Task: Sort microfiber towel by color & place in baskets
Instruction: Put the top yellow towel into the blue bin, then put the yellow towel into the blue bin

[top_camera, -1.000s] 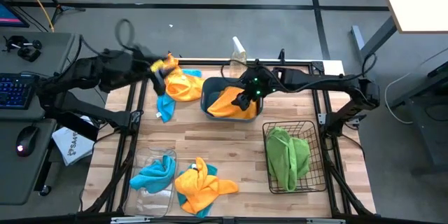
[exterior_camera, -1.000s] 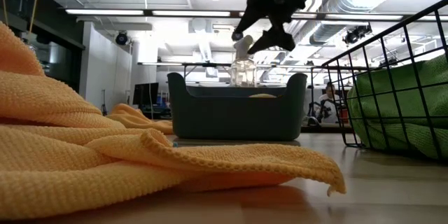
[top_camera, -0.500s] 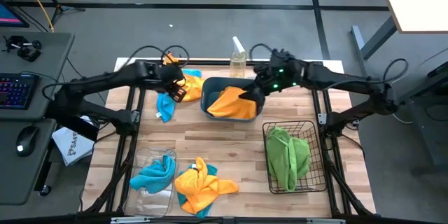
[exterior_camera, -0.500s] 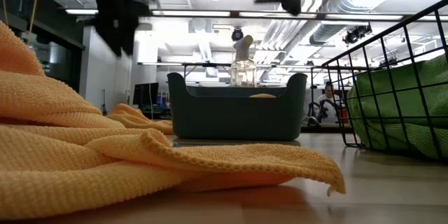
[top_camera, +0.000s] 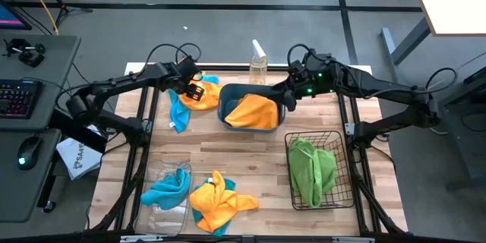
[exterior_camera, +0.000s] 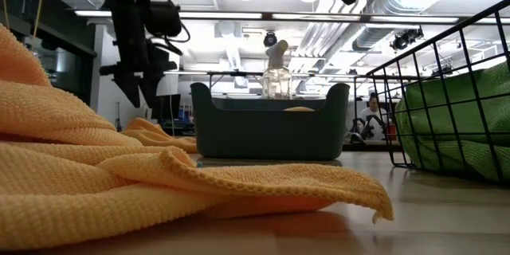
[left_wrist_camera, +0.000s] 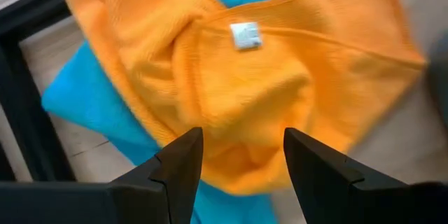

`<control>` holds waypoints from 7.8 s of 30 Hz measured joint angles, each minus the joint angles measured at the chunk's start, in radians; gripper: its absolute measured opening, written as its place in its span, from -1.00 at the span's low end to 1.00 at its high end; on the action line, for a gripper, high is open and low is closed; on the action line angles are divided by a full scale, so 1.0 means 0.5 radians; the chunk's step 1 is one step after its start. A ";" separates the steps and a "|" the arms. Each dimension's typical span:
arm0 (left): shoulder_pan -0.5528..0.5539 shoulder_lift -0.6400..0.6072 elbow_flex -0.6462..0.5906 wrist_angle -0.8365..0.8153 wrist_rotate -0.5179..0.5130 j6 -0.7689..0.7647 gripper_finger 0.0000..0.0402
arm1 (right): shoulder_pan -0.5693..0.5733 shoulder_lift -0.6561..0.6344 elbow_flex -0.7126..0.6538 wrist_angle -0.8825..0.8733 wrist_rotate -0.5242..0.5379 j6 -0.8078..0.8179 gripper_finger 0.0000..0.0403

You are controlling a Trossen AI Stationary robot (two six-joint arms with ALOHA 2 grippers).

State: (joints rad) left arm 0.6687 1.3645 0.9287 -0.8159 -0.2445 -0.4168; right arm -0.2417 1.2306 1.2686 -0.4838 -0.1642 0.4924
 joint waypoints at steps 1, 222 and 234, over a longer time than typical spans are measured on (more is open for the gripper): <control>0.014 0.032 0.000 0.001 -0.012 -0.001 -0.06 | 0.000 0.000 0.000 -0.009 0.005 0.003 0.31; -2.602 0.814 0.512 0.612 0.460 0.367 0.28 | 1.210 0.090 0.000 0.467 0.719 0.481 0.31; -2.457 0.778 0.603 0.366 0.657 0.186 -0.91 | 1.209 0.090 -0.001 0.467 0.679 0.399 0.31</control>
State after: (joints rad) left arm -0.5597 1.7537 1.2300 -0.6331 0.0841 -0.3237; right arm 0.3630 1.2758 1.2682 -0.2500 0.1753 0.6917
